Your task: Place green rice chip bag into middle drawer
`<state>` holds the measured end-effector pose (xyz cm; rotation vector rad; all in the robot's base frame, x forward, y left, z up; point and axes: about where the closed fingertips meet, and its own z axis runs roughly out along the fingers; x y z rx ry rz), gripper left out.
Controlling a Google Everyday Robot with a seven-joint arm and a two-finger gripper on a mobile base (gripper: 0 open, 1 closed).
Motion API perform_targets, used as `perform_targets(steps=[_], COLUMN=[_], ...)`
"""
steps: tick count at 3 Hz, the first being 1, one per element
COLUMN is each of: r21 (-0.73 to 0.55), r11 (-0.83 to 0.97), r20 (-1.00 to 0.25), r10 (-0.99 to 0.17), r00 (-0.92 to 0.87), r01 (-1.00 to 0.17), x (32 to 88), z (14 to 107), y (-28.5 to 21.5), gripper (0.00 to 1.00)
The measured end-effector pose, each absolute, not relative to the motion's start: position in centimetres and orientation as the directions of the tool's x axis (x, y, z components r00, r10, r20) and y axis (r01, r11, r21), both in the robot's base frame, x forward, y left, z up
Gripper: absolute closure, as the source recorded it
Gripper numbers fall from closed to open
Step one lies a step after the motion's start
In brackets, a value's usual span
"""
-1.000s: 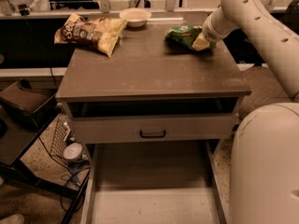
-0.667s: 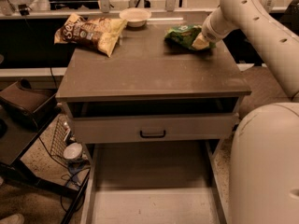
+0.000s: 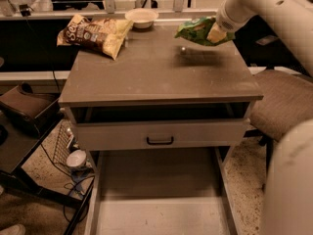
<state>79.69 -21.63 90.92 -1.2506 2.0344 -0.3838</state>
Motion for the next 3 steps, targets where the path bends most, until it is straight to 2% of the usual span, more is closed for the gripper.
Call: perform_targets(steps=[1, 3], r21=[-0.574, -0.514], r11=[0.503, 0.597], r20=[-0.373, -0.313], r10=[-0.863, -0.799], r00=[-0.34, -0.514], r01=[-0.646, -0.615], x=[72.0, 51.0], z=[94.6, 101.6], y=[-22.9, -30.1], gripper=[1.0, 1.0])
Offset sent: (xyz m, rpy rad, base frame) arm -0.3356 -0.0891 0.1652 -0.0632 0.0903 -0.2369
